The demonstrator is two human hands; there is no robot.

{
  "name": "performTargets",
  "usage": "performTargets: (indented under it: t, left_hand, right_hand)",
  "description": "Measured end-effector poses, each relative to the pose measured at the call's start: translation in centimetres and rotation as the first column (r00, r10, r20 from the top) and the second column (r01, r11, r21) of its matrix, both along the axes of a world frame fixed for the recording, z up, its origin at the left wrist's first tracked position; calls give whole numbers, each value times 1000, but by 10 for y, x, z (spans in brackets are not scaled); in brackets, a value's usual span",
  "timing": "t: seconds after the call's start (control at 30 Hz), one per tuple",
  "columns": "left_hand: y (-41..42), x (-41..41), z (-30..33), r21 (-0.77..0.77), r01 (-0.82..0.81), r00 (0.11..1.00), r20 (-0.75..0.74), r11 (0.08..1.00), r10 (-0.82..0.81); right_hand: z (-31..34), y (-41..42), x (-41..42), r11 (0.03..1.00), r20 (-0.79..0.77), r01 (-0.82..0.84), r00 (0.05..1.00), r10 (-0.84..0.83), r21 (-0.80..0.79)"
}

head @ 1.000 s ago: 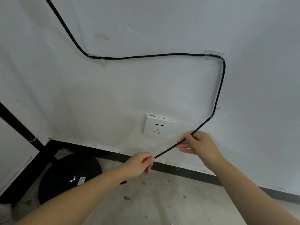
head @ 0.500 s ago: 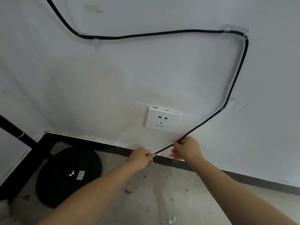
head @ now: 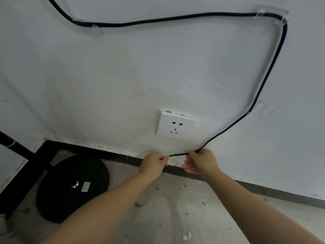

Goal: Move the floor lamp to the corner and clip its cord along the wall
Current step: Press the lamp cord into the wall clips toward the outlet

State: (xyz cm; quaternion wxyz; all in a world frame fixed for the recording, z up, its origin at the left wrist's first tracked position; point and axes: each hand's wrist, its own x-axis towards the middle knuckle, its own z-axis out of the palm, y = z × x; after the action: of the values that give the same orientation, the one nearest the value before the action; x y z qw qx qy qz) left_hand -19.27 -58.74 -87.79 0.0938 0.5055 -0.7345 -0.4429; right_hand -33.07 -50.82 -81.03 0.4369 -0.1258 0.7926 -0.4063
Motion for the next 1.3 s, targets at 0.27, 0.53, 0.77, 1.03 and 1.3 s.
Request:
performTargets:
  t: [0.27, 0.53, 0.77, 1.03, 1.3]
  left_hand:
    - [-6, -5, 2, 21, -37, 992, -117, 999, 39]
    - [-18, 2, 18, 131, 23, 987, -158, 991, -2]
    - [-10, 2, 17, 522, -191, 895, -255, 832, 366]
    - [-13, 10, 27, 924, -66, 585, -271, 377, 765]
    - [-15, 14, 26, 921, -69, 630, -259, 384, 733]
  right_hand:
    - [-8, 1, -5, 999, -36, 16, 999, -14, 40]
    - [-14, 20, -29, 990, -42, 62, 997, -57, 125]
    - [-20, 26, -38, 986, -110, 50, 993, -32, 161]
    - [-23, 31, -43, 978, -23, 96, 995, -93, 185]
    - [-21, 29, -42, 965, 299, 256, 917, -263, 63]
